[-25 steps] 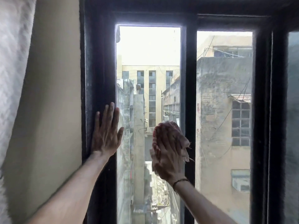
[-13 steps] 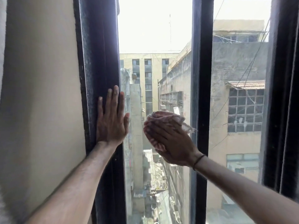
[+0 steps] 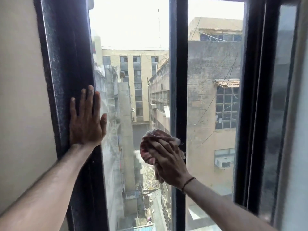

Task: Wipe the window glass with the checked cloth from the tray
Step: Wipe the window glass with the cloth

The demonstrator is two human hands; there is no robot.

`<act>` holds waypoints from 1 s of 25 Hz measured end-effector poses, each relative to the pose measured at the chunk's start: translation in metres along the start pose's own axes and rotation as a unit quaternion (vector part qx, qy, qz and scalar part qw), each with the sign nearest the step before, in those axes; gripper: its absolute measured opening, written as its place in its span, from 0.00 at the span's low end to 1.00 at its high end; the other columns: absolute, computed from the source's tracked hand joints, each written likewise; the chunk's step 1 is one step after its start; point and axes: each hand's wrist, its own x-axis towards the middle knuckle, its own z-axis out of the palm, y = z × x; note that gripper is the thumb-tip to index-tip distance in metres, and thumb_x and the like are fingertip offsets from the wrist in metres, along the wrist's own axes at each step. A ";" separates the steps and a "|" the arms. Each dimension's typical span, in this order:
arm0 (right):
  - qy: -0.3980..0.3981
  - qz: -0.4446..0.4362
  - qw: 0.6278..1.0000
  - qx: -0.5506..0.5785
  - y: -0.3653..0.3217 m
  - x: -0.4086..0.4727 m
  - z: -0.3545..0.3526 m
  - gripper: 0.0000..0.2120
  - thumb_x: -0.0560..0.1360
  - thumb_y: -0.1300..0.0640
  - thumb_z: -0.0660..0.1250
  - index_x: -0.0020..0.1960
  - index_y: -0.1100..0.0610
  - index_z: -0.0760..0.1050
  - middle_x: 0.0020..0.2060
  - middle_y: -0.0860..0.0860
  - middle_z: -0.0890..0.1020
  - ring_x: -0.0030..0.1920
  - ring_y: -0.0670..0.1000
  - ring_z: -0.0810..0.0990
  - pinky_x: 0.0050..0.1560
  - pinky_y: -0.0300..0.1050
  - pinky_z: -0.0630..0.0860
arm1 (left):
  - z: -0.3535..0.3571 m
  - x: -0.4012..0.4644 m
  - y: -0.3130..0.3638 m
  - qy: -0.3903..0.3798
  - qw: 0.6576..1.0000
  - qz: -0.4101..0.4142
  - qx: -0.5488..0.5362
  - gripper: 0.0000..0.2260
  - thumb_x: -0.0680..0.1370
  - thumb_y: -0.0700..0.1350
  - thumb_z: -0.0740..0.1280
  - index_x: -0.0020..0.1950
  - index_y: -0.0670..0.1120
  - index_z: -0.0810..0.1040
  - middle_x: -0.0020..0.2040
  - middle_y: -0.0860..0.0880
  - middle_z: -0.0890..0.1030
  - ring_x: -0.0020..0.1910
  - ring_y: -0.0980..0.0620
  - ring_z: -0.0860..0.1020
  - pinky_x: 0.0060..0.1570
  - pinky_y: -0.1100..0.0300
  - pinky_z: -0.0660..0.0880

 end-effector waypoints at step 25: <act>0.127 0.094 0.986 -0.051 0.221 0.027 0.004 0.38 0.83 0.41 0.60 0.88 0.48 0.49 0.88 0.52 0.55 0.89 0.58 0.50 0.85 0.70 0.41 | 0.062 0.102 0.262 0.118 0.991 -0.048 -0.048 0.35 0.84 0.56 0.53 0.87 0.42 0.49 0.88 0.42 0.53 0.88 0.44 0.51 0.84 0.39 0.40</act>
